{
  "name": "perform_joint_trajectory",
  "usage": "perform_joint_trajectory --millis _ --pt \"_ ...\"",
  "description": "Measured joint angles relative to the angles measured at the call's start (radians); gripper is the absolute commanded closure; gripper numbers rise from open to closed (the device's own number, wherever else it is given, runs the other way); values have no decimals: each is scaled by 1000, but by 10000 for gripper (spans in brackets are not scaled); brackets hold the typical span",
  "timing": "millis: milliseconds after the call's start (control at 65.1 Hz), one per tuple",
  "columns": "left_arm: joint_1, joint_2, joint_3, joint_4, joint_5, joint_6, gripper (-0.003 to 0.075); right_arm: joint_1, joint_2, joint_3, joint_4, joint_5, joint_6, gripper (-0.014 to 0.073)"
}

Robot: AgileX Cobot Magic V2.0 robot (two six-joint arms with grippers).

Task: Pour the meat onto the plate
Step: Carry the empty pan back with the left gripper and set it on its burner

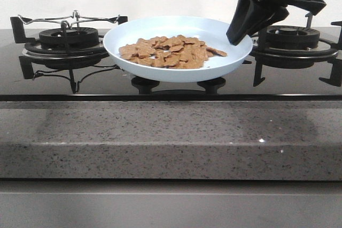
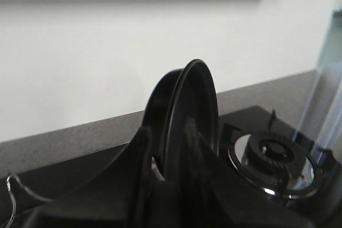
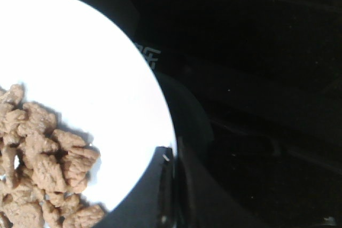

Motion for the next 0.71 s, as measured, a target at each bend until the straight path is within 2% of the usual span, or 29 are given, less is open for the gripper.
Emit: perform_joint_trajectory --millis 154,307,522,707 --pt "101 60 0 -13 -21 -270 741 0 0 0 0 0 0 662" --pt "216 141 0 -56 9 -460 741 0 0 0 0 0 0 662" --pt "322 256 0 -225 126 -506 741 0 0 0 0 0 0 662" --pt "352 337 0 -260 193 -509 741 0 0 0 0 0 0 662"
